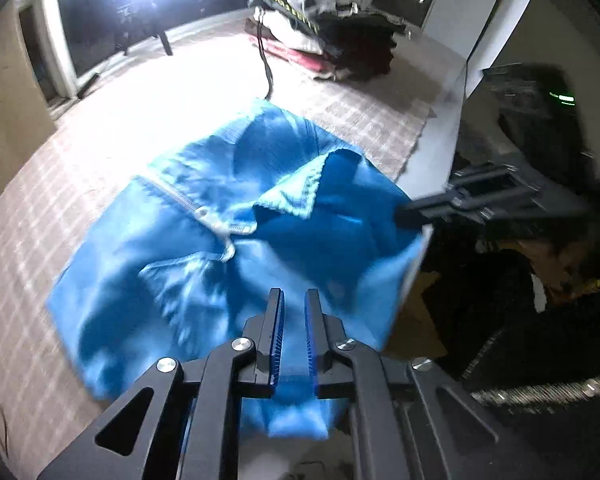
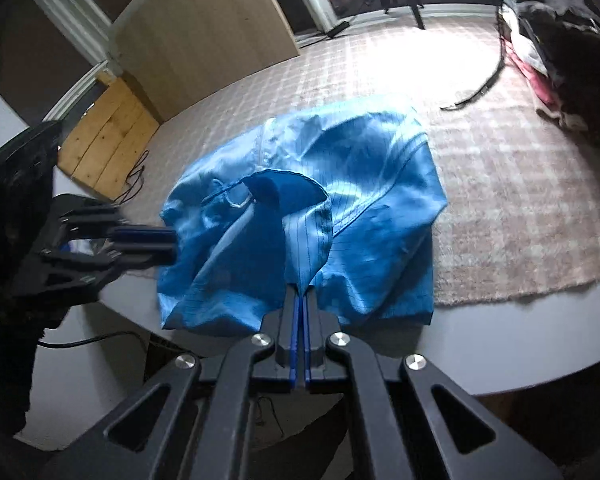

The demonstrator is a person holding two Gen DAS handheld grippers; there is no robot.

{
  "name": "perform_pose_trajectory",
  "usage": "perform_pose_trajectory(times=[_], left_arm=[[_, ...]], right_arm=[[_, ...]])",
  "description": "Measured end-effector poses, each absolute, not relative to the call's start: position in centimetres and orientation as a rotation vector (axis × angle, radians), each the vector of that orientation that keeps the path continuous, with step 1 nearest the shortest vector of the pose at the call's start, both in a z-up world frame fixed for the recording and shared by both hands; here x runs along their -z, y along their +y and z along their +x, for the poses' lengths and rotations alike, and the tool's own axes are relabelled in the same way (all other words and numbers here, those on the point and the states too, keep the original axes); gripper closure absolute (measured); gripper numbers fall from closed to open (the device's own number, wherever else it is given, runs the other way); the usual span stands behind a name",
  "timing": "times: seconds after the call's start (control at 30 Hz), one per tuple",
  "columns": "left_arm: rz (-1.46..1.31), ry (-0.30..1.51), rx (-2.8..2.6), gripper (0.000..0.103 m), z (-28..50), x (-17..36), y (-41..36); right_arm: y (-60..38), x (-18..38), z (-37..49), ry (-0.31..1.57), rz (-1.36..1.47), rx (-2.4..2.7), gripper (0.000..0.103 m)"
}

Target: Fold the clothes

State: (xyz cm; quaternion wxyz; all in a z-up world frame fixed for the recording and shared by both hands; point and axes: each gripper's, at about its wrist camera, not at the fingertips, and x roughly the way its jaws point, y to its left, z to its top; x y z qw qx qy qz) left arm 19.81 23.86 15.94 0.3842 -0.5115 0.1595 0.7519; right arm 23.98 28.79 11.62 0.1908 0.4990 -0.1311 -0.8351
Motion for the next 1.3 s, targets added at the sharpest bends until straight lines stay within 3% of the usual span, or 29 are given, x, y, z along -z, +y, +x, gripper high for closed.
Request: perform_pose_trajectory(times=[0.1,0.27,0.33,0.4,0.53,0.6,0.63,0.67,0.7,0.77,1.0,1.17,1.3], left_arm=[[-1.442,0.488,-1.803,0.095,19.2,-11.0,25.7],[-1.454,0.493,-1.974,0.09,20.1,-14.4,22.3],[-1.562,0.406,-2.106,0.081,20.6,-15.8,19.4],[-1.654,0.266,-2.157,0.064,21.2,-15.9,17.7],[-1.756,0.287,-2.223,0.058,21.9,-13.9,18.2],[-1.807,0.285,-2.235,0.064,21.1,-12.2,18.2],[-1.816,0.287,-2.234,0.074,20.8,-11.6,18.2],[-1.825,0.275,-2.224,0.096,20.5,-11.0,18.1],[-1.823,0.257,-2.216,0.101,20.1,-11.0,18.0],[-1.816,0.226,-2.203,0.102,19.4,-11.1,17.8],[-1.599,0.45,-2.364,0.101,19.4,-17.9,17.4],[-1.732,0.418,-2.229,0.101,22.8,-11.1,17.1],[-1.716,0.485,-2.231,0.096,23.3,-10.3,17.4]], right_arm=[[28.0,-10.7,23.7,-0.336,1.412,2.363,0.101],[28.8,-10.8,23.6,-0.376,1.409,2.378,0.101],[29.3,-10.6,23.6,-0.402,1.424,2.371,0.101],[29.4,-10.3,23.5,-0.421,1.438,2.355,0.101],[28.8,-10.0,23.4,-0.418,1.446,2.331,0.101],[28.4,-10.0,23.3,-0.396,1.442,2.327,0.101],[28.2,-10.1,23.3,-0.385,1.44,2.325,0.101],[28.1,-10.1,23.3,-0.374,1.438,2.324,0.101],[28.1,-10.2,23.2,-0.366,1.434,2.325,0.101],[28.2,-10.6,23.2,-0.351,1.424,2.331,0.101],[27.4,-15.1,24.1,-0.185,1.216,2.45,0.101],[27.2,-9.6,24.3,-0.156,1.383,2.424,0.102],[26.7,-7.3,24.0,-0.072,1.503,2.345,0.101]])
